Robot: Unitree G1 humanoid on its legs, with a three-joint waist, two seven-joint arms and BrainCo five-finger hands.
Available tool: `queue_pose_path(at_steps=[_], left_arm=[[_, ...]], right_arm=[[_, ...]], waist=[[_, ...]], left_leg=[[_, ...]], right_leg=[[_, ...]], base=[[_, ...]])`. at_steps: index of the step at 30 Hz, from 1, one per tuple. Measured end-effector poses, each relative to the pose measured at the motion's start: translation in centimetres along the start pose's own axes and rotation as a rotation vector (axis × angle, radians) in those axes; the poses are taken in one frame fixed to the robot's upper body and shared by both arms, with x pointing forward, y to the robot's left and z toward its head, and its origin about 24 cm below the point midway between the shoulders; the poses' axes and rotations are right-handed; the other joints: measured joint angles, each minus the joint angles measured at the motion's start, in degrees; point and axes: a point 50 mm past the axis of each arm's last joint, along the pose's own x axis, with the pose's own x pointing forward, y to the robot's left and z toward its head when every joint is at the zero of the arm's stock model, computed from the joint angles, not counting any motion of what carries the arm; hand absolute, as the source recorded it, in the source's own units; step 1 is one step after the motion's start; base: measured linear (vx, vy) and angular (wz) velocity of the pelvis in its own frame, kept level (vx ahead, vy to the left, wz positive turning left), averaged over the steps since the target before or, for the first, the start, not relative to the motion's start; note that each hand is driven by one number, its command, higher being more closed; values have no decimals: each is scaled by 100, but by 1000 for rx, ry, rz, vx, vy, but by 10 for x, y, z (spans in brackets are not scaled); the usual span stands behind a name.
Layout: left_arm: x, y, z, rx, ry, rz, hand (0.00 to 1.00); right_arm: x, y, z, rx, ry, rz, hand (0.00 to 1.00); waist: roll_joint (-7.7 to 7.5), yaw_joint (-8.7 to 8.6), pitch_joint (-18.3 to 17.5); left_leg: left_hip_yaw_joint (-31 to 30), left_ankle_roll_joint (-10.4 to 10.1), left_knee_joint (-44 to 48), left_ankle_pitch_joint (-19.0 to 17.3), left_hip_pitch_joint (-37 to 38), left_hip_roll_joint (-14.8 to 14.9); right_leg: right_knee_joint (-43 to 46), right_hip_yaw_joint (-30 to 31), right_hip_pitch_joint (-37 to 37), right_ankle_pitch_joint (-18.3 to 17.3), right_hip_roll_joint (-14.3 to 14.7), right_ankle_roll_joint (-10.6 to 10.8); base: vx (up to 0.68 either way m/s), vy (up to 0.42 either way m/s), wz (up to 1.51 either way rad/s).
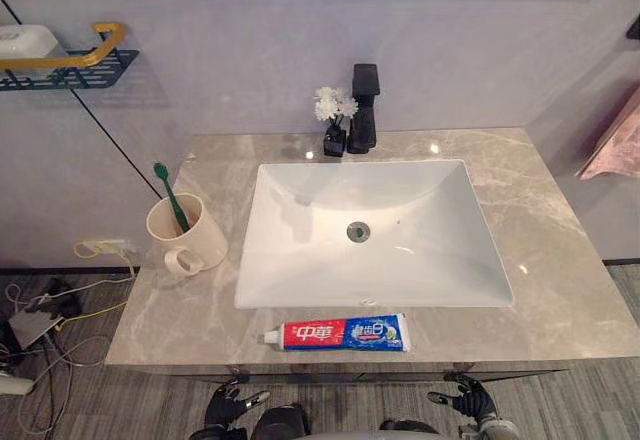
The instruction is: Organize washtable
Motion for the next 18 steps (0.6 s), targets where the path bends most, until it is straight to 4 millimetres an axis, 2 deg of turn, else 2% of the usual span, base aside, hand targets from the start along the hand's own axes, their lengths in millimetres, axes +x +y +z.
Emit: queue_pose_path(at_steps=[5, 8, 11, 12, 18], left_arm=[[3, -2, 3, 1, -8, -3, 0], [2, -1, -2, 1, 14, 0, 0], [2, -1, -5, 1, 24, 2, 0], [0, 8, -14, -14, 64, 51, 0], [0, 8, -14, -14, 65, 51, 0]], right_arm=[[0, 2, -5, 0, 23, 5, 0], [2, 3, -6, 1, 38, 9, 0], [2, 3, -7, 1, 41, 9, 0], [3, 5, -11, 3, 72, 10, 0], [3, 5, -12, 7, 75, 9, 0]], waist=[[0, -1, -60], [-37, -2, -86], [-37, -1, -115], [-160, 2, -291], [-160, 1, -291]], left_leg=[[-92, 56, -607, 387, 223, -113], [-126, 36, -934, 591, 338, -111], [-150, 25, -1086, 662, 389, -116], [-163, 99, -1424, 751, 609, -288], [-175, 97, -1426, 754, 608, -290]], right_leg=[[-4, -37, -29, 32, -41, 45], [-62, -68, -26, 85, -13, 54], [-99, -79, -24, 119, 7, 39], [-271, -86, 98, 162, -8, 51], [-276, -105, 105, 162, -9, 51]], base=[[-86, 5, 7], [-71, -11, 4], [-12, -5, 1], [0, 0, 0], [0, 0, 1]])
